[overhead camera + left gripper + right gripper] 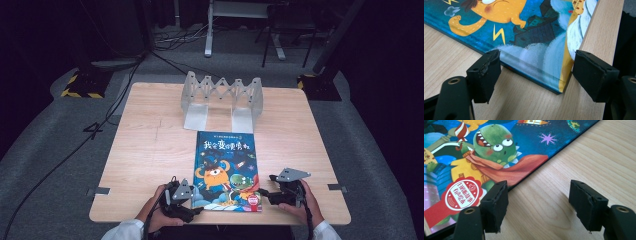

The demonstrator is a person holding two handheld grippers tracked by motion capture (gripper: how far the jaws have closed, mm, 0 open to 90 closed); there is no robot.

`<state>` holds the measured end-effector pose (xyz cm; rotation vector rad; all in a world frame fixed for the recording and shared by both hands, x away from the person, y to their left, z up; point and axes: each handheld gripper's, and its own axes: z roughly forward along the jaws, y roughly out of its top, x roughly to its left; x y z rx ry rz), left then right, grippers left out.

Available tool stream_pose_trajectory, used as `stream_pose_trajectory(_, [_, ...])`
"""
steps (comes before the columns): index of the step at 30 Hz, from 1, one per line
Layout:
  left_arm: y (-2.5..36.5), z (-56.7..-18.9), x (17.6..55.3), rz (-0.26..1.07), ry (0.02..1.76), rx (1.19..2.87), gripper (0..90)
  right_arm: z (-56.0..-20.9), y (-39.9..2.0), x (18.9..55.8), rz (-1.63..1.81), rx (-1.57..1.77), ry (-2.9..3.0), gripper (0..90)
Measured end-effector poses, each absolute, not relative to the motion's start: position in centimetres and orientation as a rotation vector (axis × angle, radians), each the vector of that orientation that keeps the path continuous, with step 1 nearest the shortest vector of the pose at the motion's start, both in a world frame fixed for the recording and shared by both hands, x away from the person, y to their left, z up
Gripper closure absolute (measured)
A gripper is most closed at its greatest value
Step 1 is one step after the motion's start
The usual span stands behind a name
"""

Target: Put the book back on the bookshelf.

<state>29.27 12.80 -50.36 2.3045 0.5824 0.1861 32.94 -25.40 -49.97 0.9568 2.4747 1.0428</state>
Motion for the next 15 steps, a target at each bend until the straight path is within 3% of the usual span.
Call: stream_pose_trajectory(15, [12.4,-50.4,30.0,0.170,0.537,2.311,19.7,-49.9,-27.0,30.0,1.043,0.932,2.492,32.4])
